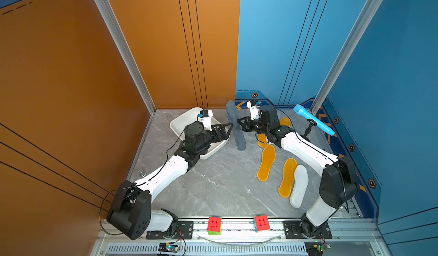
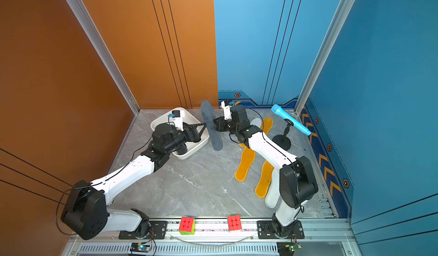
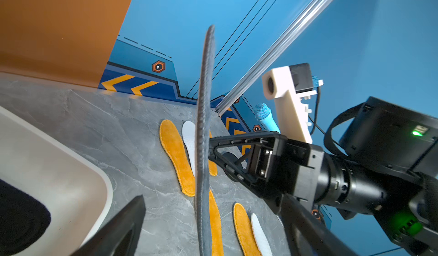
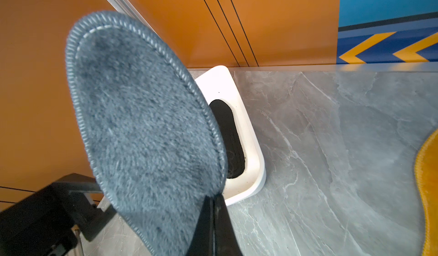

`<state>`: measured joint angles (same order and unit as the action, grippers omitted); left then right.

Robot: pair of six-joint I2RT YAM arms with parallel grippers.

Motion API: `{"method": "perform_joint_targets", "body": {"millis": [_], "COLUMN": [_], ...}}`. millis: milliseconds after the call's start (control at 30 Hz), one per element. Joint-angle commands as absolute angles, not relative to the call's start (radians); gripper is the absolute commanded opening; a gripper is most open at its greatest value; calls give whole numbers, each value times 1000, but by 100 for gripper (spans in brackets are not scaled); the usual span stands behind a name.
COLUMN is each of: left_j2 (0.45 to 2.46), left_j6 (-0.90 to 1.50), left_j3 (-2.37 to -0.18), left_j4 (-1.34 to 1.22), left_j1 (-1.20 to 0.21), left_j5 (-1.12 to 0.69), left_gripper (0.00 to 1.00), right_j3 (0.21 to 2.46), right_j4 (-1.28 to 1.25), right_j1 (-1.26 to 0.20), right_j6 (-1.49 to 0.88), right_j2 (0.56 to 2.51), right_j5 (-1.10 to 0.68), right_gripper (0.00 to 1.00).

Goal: Put the insoles into the storage box
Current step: Pick up the insole from the center of the board.

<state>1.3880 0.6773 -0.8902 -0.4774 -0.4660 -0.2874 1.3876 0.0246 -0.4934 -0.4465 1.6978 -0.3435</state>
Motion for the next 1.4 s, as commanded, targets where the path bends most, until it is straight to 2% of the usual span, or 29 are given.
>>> {"method": "perform_joint_targets", "body": {"millis": [0,133,367,867,933,1100,1233,1267,1367], "left_j2": [1427,1455,1474,1489,1488,1490,1484,1484,1482], "left_j6": [694,719,740,762,762,778,794,799,847], "left_j3": [-886,-895,-896,-892,-891,-887,-880,-880,-875], "left_j4": [-523,-539,-543,-543,-543,-543,-556,-558,-577], "left_j1": [-469,-462,-453,-441,-442,-434,-429,-425,-393], "left_j5": [-274,-282,-282,-282,-279,-279,-278,-278,-284], "left_gripper": [80,71,45,26,21,0,0,0,0], "right_j3": [1431,1447,1463,1474,1474,1474,1471,1473,1472], "right_j4": [75,102,125,142,144,145,144,146,153], "right_j1": [-507,-522,-543,-571,-575,-577,-577,-578,-575], "right_j6": [-453,-432,-411,-385,-382,-378,-374,-373,-371], "right_j2": [1719,1730,1745,1745,1744,1739,1735,1734,1728], "right_j5": [-326,-306,-291,-275,-274,-277,-282,-283,-271], "right_gripper": [0,0,0,0,0,0,0,2,30]}}
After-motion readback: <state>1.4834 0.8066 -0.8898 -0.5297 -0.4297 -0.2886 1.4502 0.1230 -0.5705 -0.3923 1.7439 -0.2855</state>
